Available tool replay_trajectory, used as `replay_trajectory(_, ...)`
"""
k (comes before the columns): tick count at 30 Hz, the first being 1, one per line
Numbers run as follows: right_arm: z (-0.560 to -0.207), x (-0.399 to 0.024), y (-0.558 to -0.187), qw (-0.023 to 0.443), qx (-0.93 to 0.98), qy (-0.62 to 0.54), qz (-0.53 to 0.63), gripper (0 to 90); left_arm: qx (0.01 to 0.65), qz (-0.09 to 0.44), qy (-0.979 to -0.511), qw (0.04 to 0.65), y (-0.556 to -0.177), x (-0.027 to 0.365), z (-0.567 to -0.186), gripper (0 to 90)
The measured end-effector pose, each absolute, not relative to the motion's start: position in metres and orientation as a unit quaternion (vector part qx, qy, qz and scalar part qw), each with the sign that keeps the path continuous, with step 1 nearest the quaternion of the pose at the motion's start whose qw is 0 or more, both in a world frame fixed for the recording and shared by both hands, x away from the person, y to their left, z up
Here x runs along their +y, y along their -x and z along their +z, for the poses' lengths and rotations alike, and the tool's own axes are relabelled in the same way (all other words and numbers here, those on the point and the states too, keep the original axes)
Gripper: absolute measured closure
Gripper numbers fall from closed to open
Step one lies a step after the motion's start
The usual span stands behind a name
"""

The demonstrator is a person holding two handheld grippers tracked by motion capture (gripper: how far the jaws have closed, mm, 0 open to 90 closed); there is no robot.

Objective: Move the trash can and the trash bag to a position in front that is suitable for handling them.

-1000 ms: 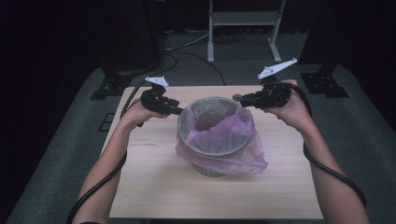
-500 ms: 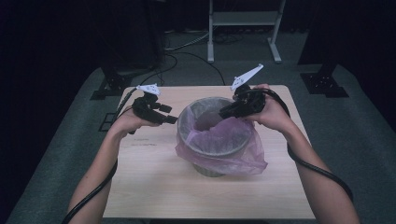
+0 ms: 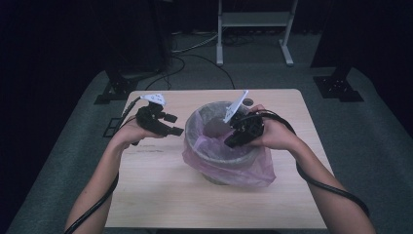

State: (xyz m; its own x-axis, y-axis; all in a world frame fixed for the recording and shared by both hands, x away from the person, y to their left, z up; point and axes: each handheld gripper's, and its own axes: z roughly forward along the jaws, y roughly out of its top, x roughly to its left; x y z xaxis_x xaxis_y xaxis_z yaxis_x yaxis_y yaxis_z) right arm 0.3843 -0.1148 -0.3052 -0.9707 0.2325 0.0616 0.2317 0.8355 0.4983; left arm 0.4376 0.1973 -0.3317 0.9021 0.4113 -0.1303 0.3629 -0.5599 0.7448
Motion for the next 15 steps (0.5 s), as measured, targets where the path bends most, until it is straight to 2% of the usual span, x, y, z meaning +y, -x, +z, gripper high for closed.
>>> replay_trajectory(7, -0.303, -0.112, -0.362, -0.019, 0.960, -0.096, 0.261, 82.8, 0.222, 0.027, -0.881, 0.416, -0.434, 0.200, -0.334, 28.2)
replay_trajectory(13, -0.289, -0.111, -0.372, 0.031, 0.955, -0.125, 0.267, 81.3, 0.223, 0.026, -0.881, 0.416, -0.432, 0.202, -0.335, 27.0)
replay_trajectory(15, -0.289, -0.106, -0.378, 0.034, 0.954, -0.133, 0.268, 80.2, 0.225, 0.026, -0.880, 0.418, -0.431, 0.203, -0.336, 26.1)
